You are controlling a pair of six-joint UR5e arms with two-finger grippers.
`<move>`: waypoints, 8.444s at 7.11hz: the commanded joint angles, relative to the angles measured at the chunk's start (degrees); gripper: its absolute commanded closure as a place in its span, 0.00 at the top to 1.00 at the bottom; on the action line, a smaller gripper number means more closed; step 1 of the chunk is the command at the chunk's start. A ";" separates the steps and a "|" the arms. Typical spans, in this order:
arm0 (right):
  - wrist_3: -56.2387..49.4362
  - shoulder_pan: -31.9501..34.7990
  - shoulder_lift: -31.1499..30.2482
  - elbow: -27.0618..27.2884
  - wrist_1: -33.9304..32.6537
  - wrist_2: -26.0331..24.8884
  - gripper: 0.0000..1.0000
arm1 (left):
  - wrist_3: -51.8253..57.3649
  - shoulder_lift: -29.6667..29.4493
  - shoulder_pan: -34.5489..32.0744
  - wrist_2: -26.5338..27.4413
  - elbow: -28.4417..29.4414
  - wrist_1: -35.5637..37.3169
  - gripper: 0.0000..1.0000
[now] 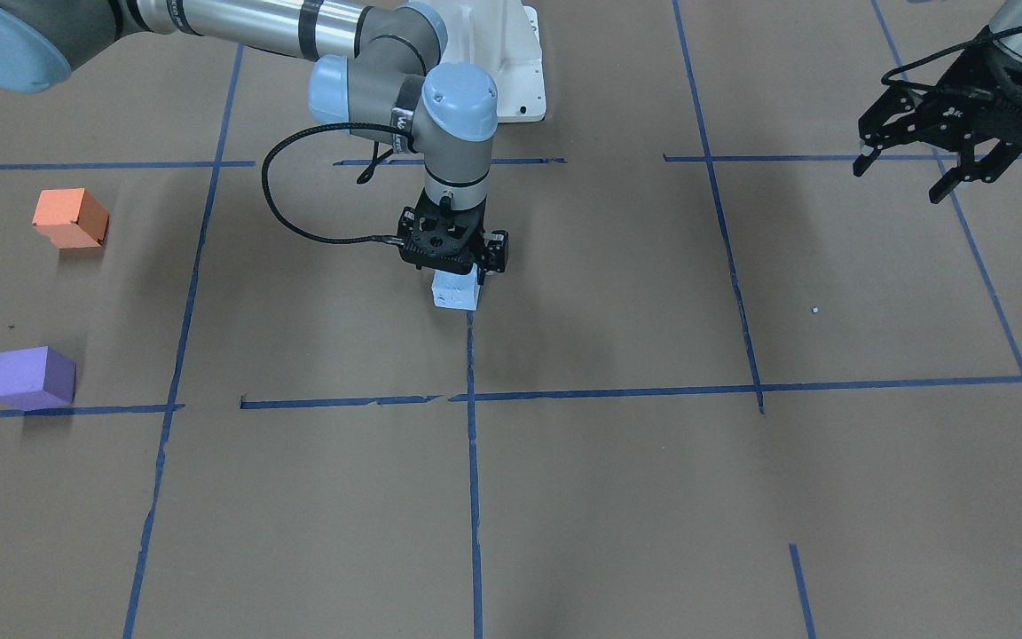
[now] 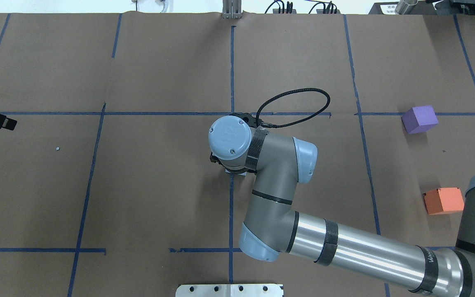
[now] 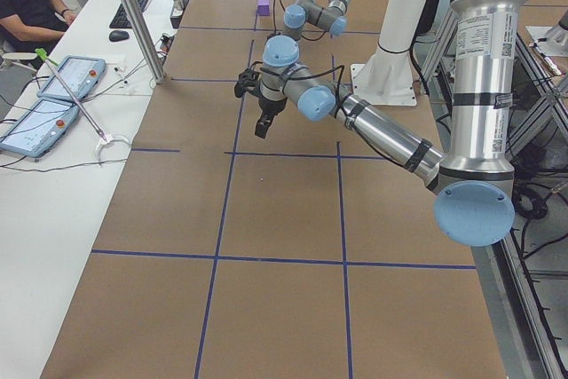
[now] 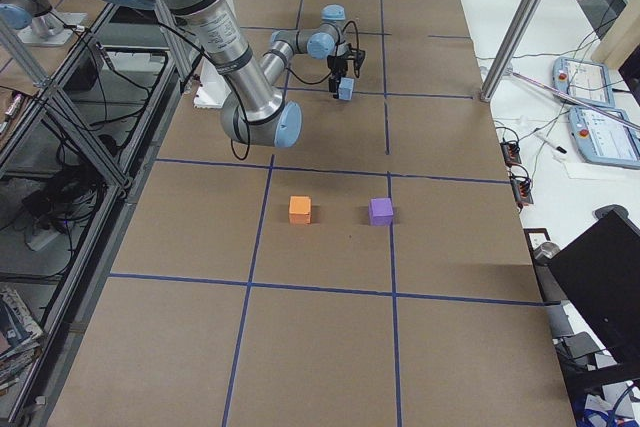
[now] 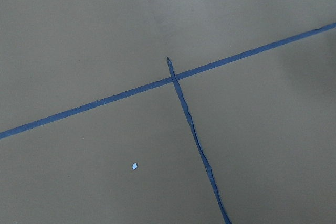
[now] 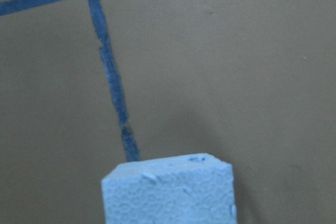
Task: Place blue block between orange and purple blocks
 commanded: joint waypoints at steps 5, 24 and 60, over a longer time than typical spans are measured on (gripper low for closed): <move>-3.01 5.26 -14.04 24.21 -7.20 1.92 0.04 | -0.09 0.68 -0.01 0.00 0.11 0.00 1.00; -32.76 28.39 -49.79 15.88 21.17 22.05 0.12 | -0.18 0.59 -0.01 0.09 -0.33 0.00 1.00; -81.70 63.12 -57.61 19.99 7.02 37.96 1.00 | 33.92 7.44 -25.94 -7.91 25.13 11.53 1.00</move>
